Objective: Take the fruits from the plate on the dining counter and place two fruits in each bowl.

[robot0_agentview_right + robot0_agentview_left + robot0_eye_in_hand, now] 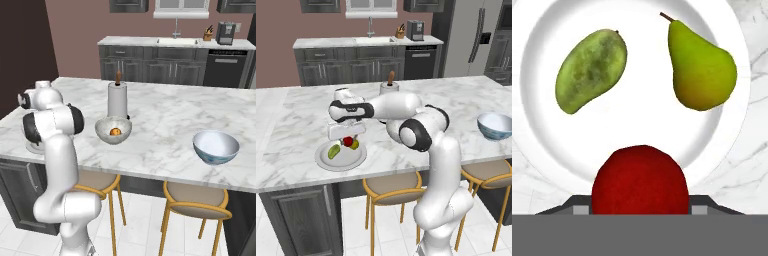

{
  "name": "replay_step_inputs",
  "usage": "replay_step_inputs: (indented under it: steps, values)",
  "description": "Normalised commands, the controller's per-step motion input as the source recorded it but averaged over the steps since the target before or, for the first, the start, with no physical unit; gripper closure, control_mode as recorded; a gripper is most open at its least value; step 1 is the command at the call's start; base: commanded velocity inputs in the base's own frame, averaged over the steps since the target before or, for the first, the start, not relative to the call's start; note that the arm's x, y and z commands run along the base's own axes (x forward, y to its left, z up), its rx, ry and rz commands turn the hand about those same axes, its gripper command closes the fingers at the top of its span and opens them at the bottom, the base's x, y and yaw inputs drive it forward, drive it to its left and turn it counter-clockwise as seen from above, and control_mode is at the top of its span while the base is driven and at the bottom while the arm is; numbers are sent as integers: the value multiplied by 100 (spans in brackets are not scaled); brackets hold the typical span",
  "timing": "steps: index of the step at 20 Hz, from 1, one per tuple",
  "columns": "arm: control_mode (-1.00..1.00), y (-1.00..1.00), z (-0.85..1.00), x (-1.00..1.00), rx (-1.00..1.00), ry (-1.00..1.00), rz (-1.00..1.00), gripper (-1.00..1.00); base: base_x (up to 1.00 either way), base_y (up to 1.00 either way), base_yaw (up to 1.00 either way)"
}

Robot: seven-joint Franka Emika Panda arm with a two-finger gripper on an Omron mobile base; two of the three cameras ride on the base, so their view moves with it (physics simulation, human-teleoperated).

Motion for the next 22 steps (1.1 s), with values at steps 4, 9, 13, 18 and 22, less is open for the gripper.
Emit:
replay_step_inputs:
  steps: [4,9,13,18,22]
  values:
    - [-100,-86,68,-29,1,0,-9,100,0,0,0]
    - [-100,-100,29,14,0,5,-13,100,0,0,0]
    - [-100,-100,13,52,0,13,-15,100,0,0,0]
    - [-100,-100,0,81,0,22,-13,100,0,0,0]
    - [-100,-99,0,86,0,23,-13,100,0,0,0]
